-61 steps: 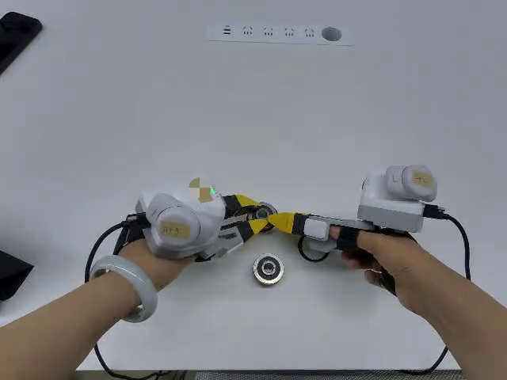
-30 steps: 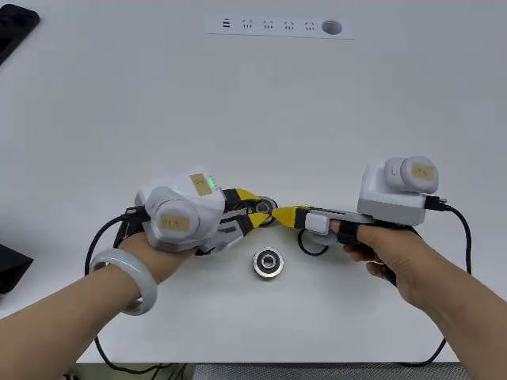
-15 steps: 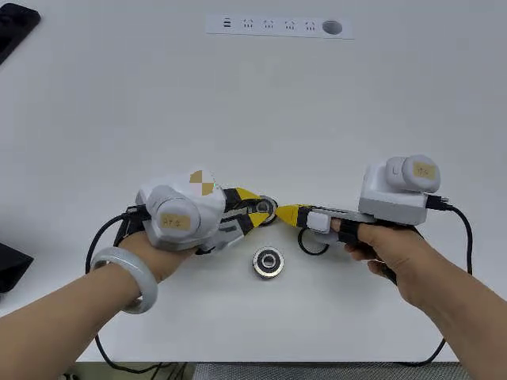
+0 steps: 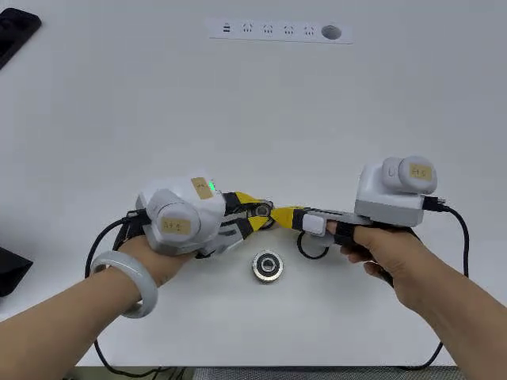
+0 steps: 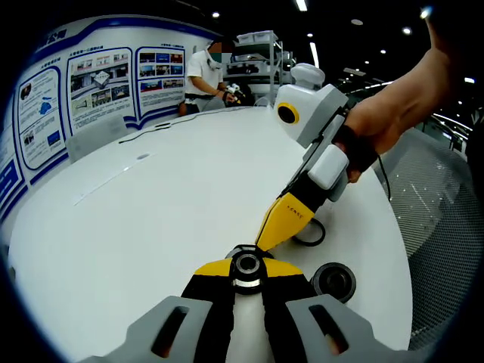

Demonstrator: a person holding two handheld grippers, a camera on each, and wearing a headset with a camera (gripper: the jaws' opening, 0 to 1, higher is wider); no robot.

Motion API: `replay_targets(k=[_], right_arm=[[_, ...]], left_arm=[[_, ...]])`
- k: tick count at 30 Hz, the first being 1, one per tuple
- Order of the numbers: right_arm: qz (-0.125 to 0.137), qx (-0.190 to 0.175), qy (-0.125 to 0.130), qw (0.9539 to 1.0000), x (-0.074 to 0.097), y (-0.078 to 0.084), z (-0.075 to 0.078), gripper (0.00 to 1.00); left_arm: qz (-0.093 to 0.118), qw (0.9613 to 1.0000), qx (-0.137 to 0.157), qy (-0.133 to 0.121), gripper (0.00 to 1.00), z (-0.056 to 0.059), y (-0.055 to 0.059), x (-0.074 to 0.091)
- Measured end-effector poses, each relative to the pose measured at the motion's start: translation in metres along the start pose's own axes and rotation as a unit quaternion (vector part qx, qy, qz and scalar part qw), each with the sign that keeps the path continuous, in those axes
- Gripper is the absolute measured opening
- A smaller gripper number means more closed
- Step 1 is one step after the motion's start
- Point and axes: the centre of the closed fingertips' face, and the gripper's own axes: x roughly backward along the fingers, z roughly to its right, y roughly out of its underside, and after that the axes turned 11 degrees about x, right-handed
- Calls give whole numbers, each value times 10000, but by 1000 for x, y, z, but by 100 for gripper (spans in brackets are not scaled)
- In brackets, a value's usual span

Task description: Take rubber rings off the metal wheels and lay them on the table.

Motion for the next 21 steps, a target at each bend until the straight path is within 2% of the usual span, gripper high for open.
replay_targets(k=[4, 5, 7, 8, 9, 11, 13, 21], right_arm=[[27, -8, -61, 10000, -1, -2, -5, 2], [125, -30, -123, 9998, -1, -5, -8, 2], [54, 56, -196, 9998, -2, -3, -14, 2], [190, -32, -254, 9995, -2, -8, -17, 2], [196, -76, -257, 9994, -1, -10, -18, 2], [169, 2, -185, 9997, -1, -9, -16, 2], [189, -109, -194, 9996, -1, -8, -15, 2], [77, -115, 25, 9999, 1, -2, -4, 2]], left_arm=[[3, 10000, -1, 5, 13, 0, 0, 0], [5, 10000, -9, 8, 13, 0, 0, 0], [9, 10000, -11, 12, 13, 0, -1, 0], [10, 10000, -13, 13, 13, 0, -1, 0], [9, 10000, -14, 13, 13, 0, -1, 0], [8, 10000, -10, 9, 13, 0, 0, 0], [3, 10000, -9, 5, 13, 0, 0, 0], [-25, 10000, -68, 10, 14, 1, -2, 0]])
